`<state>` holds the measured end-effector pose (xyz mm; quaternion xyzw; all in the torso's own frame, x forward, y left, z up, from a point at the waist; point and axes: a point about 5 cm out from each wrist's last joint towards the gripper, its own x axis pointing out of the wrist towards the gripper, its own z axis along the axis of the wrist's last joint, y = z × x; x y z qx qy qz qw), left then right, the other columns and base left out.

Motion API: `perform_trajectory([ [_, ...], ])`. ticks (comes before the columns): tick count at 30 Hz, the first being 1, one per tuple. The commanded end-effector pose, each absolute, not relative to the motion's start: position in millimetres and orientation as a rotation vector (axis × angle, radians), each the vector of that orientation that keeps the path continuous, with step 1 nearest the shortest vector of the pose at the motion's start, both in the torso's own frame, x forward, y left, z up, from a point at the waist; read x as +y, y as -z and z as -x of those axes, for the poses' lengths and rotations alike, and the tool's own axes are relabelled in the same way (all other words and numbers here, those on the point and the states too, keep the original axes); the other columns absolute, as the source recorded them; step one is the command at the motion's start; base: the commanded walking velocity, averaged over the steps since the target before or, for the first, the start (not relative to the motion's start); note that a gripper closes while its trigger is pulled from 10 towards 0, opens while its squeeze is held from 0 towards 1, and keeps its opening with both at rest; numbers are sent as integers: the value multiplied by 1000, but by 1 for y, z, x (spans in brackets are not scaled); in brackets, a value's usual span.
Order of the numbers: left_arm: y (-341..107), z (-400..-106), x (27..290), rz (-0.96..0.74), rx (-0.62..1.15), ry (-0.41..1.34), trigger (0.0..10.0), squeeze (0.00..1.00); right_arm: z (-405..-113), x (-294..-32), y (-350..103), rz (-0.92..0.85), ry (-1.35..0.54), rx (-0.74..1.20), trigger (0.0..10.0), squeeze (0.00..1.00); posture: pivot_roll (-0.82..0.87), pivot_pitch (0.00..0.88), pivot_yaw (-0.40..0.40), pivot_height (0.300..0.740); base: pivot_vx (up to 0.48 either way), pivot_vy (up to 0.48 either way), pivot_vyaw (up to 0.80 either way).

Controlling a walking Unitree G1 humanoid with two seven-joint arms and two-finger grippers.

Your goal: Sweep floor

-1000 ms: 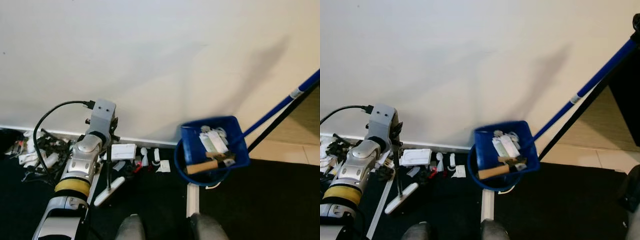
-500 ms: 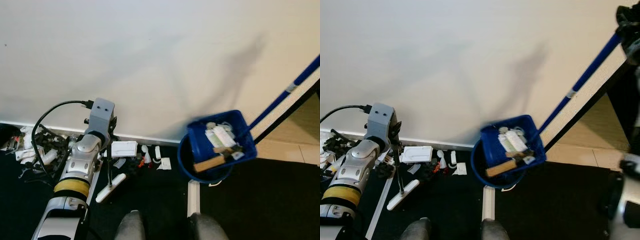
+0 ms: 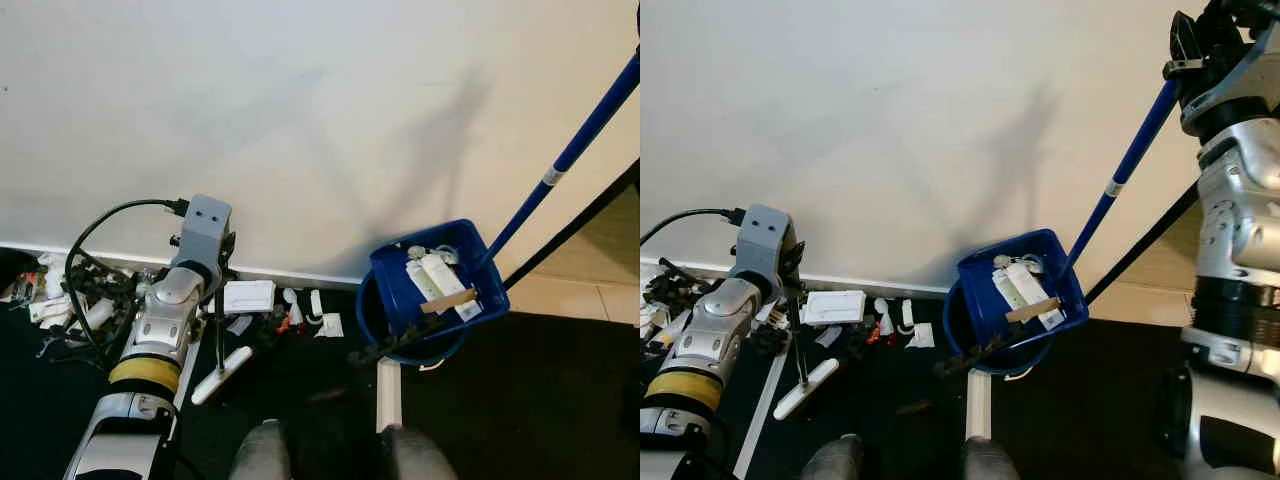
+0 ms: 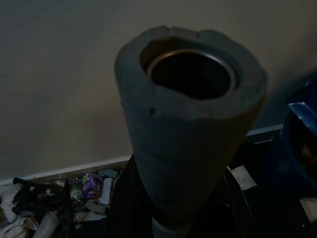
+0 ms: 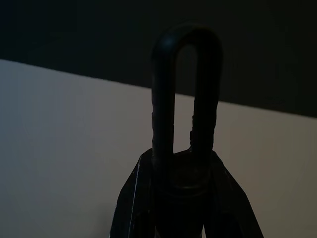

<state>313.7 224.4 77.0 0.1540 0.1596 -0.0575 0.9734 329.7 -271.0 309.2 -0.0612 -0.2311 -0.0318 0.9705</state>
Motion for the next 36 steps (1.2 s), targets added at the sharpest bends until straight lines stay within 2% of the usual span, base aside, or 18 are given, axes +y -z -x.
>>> perform_trajectory([
  [1, -78, -313, 220, -321, 307, 127, 10000, 0, -317, -274, -329, 175, 97, -589, 10000, 0, 39, 9, -31, 740, 0, 0, 0],
  [8, -78, -315, 219, -322, 308, 137, 10000, 0, -304, -285, -338, 216, 184, -663, 10000, 0, 27, 10, -21, 740, 0, 0, 0],
  [12, -78, -316, 216, -322, 308, 147, 10000, 0, -300, -282, -337, 218, 208, -694, 10000, 0, 23, 8, -20, 740, 0, 0, 0],
  [21, -77, -317, 213, -319, 307, 167, 10000, 0, -294, -256, -326, 218, 239, -758, 10000, 0, 22, 6, -19, 740, 0, 0, 0],
  [24, -77, -316, 212, -319, 306, 170, 10000, 0, -292, -242, -322, 253, 230, -794, 10000, 0, 27, 5, -23, 740, 0, 0, 0],
  [36, -76, -314, 211, -318, 307, 178, 10000, 0, -282, -218, -330, 374, 245, -935, 10000, 0, 29, 0, -27, 740, 0, 0, 0],
])
